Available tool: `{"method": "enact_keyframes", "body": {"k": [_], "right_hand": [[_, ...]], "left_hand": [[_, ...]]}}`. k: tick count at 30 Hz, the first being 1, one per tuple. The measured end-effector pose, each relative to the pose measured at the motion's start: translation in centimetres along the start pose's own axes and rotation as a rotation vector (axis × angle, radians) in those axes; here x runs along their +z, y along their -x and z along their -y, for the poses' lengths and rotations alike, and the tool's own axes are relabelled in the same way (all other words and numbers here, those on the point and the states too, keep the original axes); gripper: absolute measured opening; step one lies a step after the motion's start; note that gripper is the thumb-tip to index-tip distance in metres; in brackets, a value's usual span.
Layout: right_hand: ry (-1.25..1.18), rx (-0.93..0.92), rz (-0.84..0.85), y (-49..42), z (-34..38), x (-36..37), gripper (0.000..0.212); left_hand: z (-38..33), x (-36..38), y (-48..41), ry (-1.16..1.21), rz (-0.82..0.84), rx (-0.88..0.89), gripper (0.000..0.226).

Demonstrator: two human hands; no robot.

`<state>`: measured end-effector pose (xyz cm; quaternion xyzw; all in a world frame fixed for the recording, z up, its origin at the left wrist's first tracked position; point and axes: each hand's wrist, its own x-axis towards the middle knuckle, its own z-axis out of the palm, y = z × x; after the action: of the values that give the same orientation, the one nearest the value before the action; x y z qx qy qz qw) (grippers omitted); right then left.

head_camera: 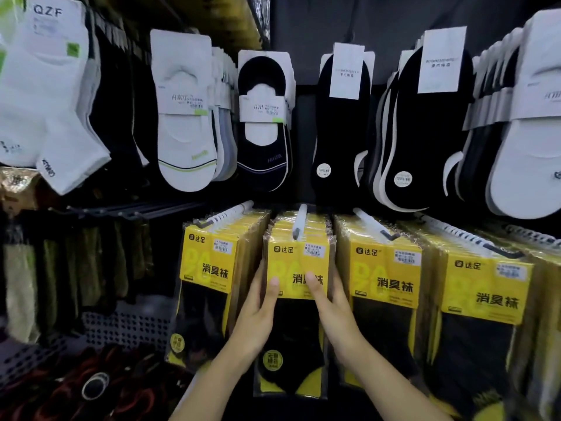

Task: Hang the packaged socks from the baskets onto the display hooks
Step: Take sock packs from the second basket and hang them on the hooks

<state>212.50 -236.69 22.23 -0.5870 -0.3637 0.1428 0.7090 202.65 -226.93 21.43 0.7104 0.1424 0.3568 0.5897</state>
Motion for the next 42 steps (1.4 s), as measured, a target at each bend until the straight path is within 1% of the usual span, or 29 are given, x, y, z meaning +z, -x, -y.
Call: {"method": "enact_keyframes", "body": {"k": [1,2,3,5,7,9,12,15,17,19,20,22,24,26,27,29,31,34,37,40,42], "right_hand": [[0.004,0.023,0.001,0.6,-0.3,0.1,0.044],[0.012,0.044,-0.003,1.2,-0.7,0.2,0.045],[0.024,0.059,-0.012,1.9,-1.2,0.2,0.052],[0.053,0.081,-0.032,3.2,-2.2,0.4,0.068],[0.096,0.099,-0.048,4.1,-2.9,0.7,0.077],[0.128,0.106,-0.068,4.4,-3.1,0.9,0.073],[0.135,0.108,-0.094,4.6,-2.5,1.2,0.063],[0.171,0.099,-0.078,5.3,-1.4,1.4,0.062],[0.21,0.05,-0.071,5.9,-0.5,1.4,0.065],[0.261,-0.014,-0.089,6.4,0.7,1.5,0.07],[0.289,-0.047,-0.103,6.7,1.4,1.6,0.073],[0.342,-0.148,-0.127,7.2,2.6,2.1,0.074],[0.406,-0.283,-0.155,7.5,3.6,2.9,0.071],[0.449,-0.359,-0.151,7.4,4.0,4.1,0.064],[0.449,-0.362,-0.118,7.2,4.0,4.9,0.061],[0.408,-0.297,-0.002,6.7,3.9,6.6,0.058],[0.351,-0.187,0.095,5.6,3.6,8.3,0.063],[0.207,0.024,0.117,3.3,2.9,10.6,0.072],[0.069,0.146,0.08,1.2,2.2,12.0,0.084],[-0.012,0.17,0.078,-0.2,1.7,12.4,0.097],[-0.061,0.161,0.086,-0.8,1.4,12.4,0.099]], "left_hand": [[0.4,0.0,0.4,0.001,-0.005,-0.017,0.064],[1.0,0.0,0.9,-0.002,-0.011,-0.044,0.068],[1.7,0.0,1.4,-0.008,-0.017,-0.071,0.069],[3.3,0.2,2.4,-0.03,-0.021,-0.129,0.063],[4.5,0.5,3.2,-0.04,-0.023,-0.176,0.056],[5.0,0.9,3.7,-0.036,-0.038,-0.175,0.053],[4.7,1.2,4.1,-0.057,-0.065,-0.159,0.057],[3.9,1.1,4.9,-0.082,-0.093,-0.141,0.059],[2.9,0.6,5.6,-0.097,-0.097,-0.126,0.063],[1.3,-0.6,6.4,-0.117,-0.11,-0.044,0.069],[0.4,-1.4,6.8,-0.12,-0.137,0.018,0.067],[-1.4,-3.5,7.2,-0.129,-0.229,0.132,0.054],[-2.6,-5.7,6.9,-0.151,-0.346,0.196,0.045],[-3.0,-7.7,6.0,-0.168,-0.413,0.206,0.048],[-2.9,-8.6,5.4,-0.181,-0.423,0.192,0.053],[-2.6,-9.8,4.1,-0.186,-0.401,0.104,0.065],[-2.1,-10.7,2.9,-0.136,-0.349,-0.001,0.073],[-1.2,-11.5,1.3,-0.021,-0.243,-0.113,0.082],[-0.3,-11.8,0.1,0.018,-0.124,-0.088,0.082],[0.1,-12.1,-1.0,0.031,-0.089,-0.046,0.073],[0.4,-12.1,-1.6,0.04,-0.055,-0.056,0.07]]}}
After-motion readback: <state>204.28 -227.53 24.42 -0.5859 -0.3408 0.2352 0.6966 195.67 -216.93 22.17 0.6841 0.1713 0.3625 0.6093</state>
